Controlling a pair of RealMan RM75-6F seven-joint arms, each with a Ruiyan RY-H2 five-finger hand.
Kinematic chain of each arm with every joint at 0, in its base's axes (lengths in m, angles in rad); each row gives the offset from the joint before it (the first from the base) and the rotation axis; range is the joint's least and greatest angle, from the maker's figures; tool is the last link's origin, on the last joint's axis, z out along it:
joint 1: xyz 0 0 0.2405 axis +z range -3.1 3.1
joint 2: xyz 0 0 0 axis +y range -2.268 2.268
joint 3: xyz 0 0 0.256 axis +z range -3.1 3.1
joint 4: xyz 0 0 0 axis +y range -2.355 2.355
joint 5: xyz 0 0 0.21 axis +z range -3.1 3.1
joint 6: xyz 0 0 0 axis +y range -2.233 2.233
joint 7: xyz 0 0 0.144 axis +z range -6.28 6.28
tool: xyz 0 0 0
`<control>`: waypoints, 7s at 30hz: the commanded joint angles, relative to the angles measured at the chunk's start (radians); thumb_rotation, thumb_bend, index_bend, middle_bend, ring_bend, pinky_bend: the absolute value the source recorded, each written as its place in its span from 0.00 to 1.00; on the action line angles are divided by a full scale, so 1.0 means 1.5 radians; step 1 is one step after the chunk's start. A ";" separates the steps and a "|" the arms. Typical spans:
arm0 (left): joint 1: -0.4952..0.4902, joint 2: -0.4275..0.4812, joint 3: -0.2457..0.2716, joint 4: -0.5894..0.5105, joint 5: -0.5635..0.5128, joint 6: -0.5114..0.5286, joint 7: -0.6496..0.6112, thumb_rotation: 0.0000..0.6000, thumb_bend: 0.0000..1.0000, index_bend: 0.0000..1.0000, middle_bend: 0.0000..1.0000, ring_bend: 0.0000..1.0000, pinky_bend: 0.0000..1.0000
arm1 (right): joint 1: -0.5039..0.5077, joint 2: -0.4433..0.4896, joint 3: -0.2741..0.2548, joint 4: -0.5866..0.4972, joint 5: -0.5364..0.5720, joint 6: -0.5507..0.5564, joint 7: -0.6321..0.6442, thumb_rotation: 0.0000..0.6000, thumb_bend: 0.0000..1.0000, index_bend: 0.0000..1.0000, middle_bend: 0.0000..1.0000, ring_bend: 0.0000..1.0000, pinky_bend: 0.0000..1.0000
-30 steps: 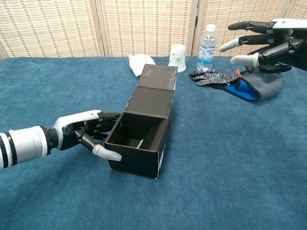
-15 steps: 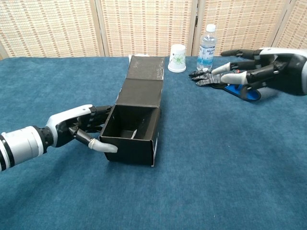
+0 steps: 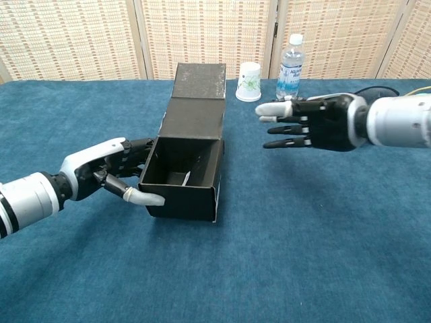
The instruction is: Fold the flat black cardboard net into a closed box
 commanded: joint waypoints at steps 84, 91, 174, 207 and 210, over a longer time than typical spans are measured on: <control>0.004 0.015 -0.082 -0.100 -0.170 -0.117 0.236 1.00 0.14 0.19 0.30 0.19 0.28 | 0.309 -0.020 -0.188 -0.072 0.027 0.174 -0.464 1.00 0.00 0.14 0.23 0.17 0.29; 0.015 0.018 -0.088 -0.109 -0.182 -0.111 0.254 1.00 0.14 0.18 0.30 0.18 0.28 | 0.335 -0.054 -0.225 -0.118 0.138 0.294 -0.670 1.00 0.00 0.17 0.23 0.17 0.29; 0.048 0.192 -0.058 -0.295 -0.258 -0.108 0.517 1.00 0.14 0.00 0.00 0.00 0.15 | 0.167 -0.271 -0.255 0.124 -0.221 0.476 -1.046 1.00 0.11 0.47 0.41 0.20 0.29; 0.080 0.279 -0.065 -0.386 -0.230 -0.017 0.587 1.00 0.14 0.00 0.00 0.00 0.15 | 0.043 -0.054 -0.144 -0.170 -0.139 0.499 -0.935 1.00 0.11 0.25 0.21 0.17 0.29; 0.095 0.292 -0.065 -0.401 -0.231 0.033 0.636 1.00 0.14 0.00 0.00 0.00 0.15 | 0.005 0.012 -0.159 -0.211 -0.139 0.524 -0.929 1.00 0.12 0.25 0.23 0.17 0.29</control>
